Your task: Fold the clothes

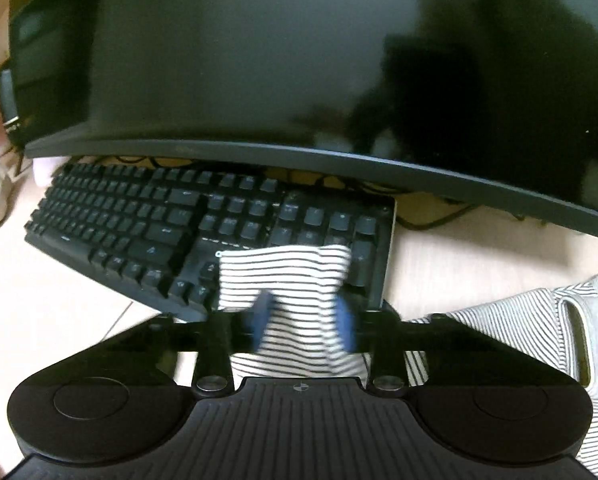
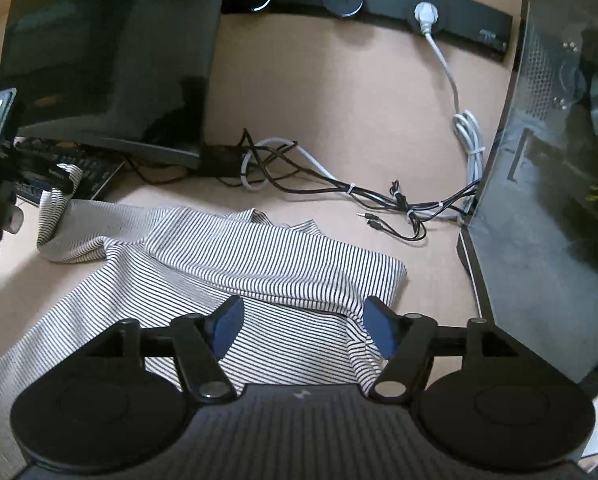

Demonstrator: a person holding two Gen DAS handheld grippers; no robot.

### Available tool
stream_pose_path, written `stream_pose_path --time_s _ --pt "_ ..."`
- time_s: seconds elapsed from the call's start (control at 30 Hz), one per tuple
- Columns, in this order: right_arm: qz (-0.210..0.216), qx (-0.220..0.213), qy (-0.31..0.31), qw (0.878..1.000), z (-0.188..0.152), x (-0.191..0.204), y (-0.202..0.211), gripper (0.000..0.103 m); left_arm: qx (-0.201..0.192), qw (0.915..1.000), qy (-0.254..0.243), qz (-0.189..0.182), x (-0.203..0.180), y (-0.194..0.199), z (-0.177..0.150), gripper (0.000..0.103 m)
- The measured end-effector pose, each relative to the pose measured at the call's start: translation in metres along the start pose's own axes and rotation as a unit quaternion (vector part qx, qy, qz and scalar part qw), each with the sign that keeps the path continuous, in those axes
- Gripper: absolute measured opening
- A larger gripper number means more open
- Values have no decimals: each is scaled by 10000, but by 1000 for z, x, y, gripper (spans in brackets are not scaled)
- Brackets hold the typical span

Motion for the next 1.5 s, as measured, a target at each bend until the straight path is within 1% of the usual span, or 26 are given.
stream_pose_path --time_s 0.07,0.17,0.23,0.3,0.43,0.53,0.6,0.63,0.77,0.8,0.83,0.9,0.93,1.0,1.07,1.13,1.17,1.2,1.27,1.37,1.43,1.5 --pt "69 -28 -78 9999 2 5 7 67 -160 9998 19 -68 1 9 1 12" --pt "444 26 -522 9976 12 11 10 67 -459 9987 10 -200 3 28 5 11" --pt "739 75 -841 9937 21 17 10 67 -668 9973 -31 -311 2 43 8 10" --pt "1198 166 -1202 9854 37 29 5 67 -870 9953 -87 -420 1 59 10 10" --pt "2079 301 -1314 9688 73 78 -6 67 -1277 9877 -297 -852 -10 95 10 10" --pt "2813 604 -1454 9466 96 118 -15 66 -1539 9800 -537 -1143 -26 121 8 10" --pt "3108 894 -1574 9331 106 141 -26 66 -1712 9737 -696 -1336 -36 138 7 10" --pt "3139 970 -1601 9308 109 148 -32 66 -1798 9701 -776 -1431 -41 147 6 10" --pt "3036 1270 -1535 9318 111 164 -59 66 -1878 9600 -1005 -1819 -65 159 3 10" --pt "3028 1358 -1534 9308 110 165 -65 62 -1845 9595 -995 -1880 -67 157 4 10" --pt "3036 1442 -1547 9290 108 164 -68 55 -1813 9590 -984 -1942 -70 155 4 10" --pt "3020 1572 -1574 9270 103 161 -73 11 -1747 9579 -963 -2064 -76 152 5 11" --pt "2955 1564 -1589 9290 101 155 -73 9 -1714 9573 -952 -2125 -78 150 5 13" --pt "2766 1399 -1605 9371 105 137 -74 7 -1648 9559 -931 -2247 -84 147 6 26" --pt "2549 1163 -1613 9463 112 114 -74 7 -1581 9543 -909 -2368 -89 144 7 28" --pt "2309 893 -1623 9552 122 87 -75 7 -1515 9525 -887 -2488 -95 140 8 34" --pt "2170 759 -1630 9595 127 71 -75 7 -1453 9526 -861 -2529 -96 138 8 39" --pt "2031 624 -1637 9634 131 55 -75 7 -1359 9539 -827 -2544 -96 133 7 42" --pt "1725 413 -1699 9694 139 21 -79 7 -1165 9557 -799 -2582 -98 125 6 43" --pt "1244 250 -1800 9754 130 -21 -85 7 -899 9562 -772 -2677 -104 115 1 50" --pt "944 262 -1872 9774 116 -45 -90 7 -739 9555 -769 -2749 -111 108 -4 54" --pt "700 368 -1953 9775 100 -64 -100 7 -622 9540 -795 -2824 -120 102 -9 57"
Point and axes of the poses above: each gripper's, at about its wrist camera, not at the fingertips, and y roughly against the way its jaws point, x to its left, z to its top, the point moved 6 cm from there along -y, roughly the way its jaws point, and after that the axes turned 15 degrees about -y, right-handed, at the moved point
